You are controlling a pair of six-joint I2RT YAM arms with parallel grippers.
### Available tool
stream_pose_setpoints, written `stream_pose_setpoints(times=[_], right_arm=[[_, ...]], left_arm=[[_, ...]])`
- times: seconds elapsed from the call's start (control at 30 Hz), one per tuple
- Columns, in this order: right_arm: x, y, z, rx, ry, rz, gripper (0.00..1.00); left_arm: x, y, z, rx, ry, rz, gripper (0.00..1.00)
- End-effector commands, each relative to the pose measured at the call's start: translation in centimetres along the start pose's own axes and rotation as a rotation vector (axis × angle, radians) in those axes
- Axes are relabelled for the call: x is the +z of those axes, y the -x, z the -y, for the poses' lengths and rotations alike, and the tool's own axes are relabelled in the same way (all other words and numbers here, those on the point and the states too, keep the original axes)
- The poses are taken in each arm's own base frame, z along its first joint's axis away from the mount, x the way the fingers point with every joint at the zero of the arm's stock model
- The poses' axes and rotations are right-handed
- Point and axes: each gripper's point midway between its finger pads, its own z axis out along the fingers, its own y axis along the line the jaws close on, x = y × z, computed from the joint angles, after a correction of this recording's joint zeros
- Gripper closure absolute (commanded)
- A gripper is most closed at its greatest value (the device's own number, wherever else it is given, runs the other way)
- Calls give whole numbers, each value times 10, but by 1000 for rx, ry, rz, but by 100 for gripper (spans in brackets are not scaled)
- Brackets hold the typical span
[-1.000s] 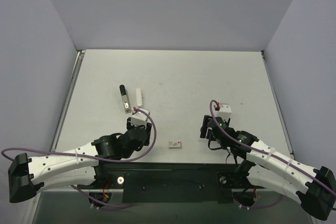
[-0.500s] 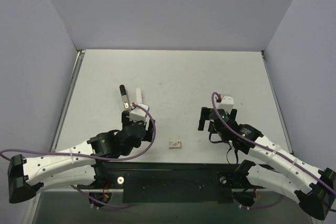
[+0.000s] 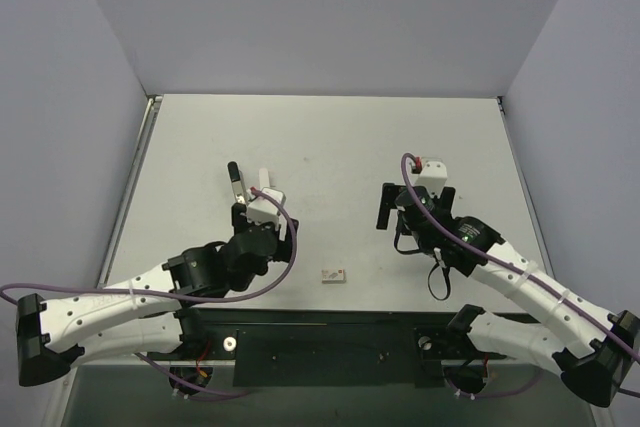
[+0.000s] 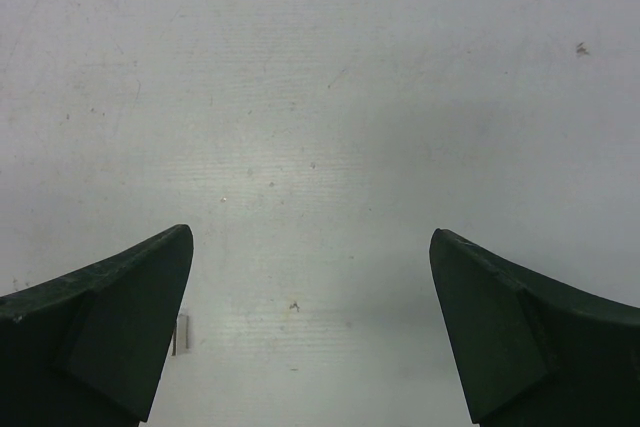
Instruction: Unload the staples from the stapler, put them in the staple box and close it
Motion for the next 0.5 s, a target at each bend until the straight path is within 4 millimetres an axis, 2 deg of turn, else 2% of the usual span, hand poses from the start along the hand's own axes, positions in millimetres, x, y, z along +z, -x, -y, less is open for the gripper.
stream_pose_setpoints(times=[0.0, 0.03, 0.23, 0.47], right_arm=[[-8, 28, 15, 15, -103, 61, 0], [-10, 37, 17, 25, -120, 82, 0], [-17, 50, 21, 30, -153, 106, 0], [-28, 52, 23, -23, -92, 121, 0]], left_arm=[[-3, 30, 6, -34, -1, 53, 11], [-3, 31, 7, -34, -1, 52, 11], [-1, 40, 11, -55, 6, 65, 10], [2, 50, 14, -84, 21, 94, 10]])
